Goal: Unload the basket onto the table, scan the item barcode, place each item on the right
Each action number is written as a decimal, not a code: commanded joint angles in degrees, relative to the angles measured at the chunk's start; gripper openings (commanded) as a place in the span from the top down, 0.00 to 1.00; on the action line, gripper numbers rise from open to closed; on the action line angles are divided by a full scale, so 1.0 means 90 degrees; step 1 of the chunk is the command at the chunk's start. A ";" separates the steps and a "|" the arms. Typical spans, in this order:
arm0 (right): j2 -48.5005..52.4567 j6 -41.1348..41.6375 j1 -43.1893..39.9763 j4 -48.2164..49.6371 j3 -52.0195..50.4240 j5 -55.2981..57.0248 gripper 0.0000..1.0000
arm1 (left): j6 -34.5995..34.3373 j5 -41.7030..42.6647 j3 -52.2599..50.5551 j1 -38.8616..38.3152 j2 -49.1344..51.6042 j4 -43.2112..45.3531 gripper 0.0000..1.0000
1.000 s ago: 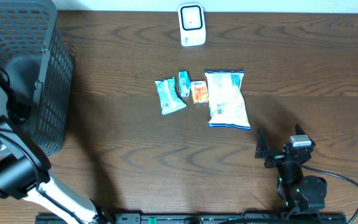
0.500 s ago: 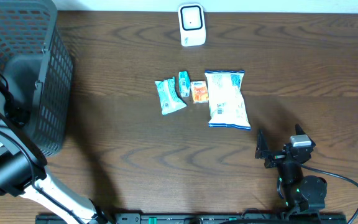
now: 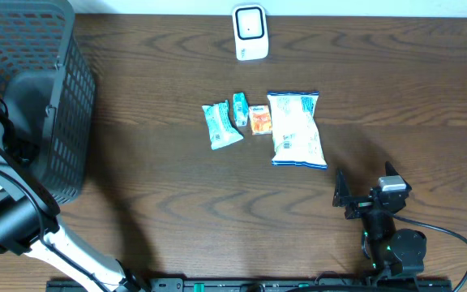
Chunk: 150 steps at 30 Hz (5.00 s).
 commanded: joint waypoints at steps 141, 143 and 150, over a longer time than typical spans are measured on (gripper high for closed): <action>-0.0034 0.0041 0.0039 -0.0022 -0.0012 0.0005 0.01 | 0.1404 0.0872 -0.0165 0.0461 -0.1154 0.0801 0.03; -0.0034 0.0041 0.0039 -0.0019 -0.0012 0.0005 0.01 | 0.1117 0.0566 -0.0175 0.0466 -0.1061 0.0804 0.02; -0.0034 0.0041 0.0039 -0.0019 -0.0012 0.0005 0.01 | 0.0670 0.0605 -0.0177 0.0607 -0.0959 0.0775 0.02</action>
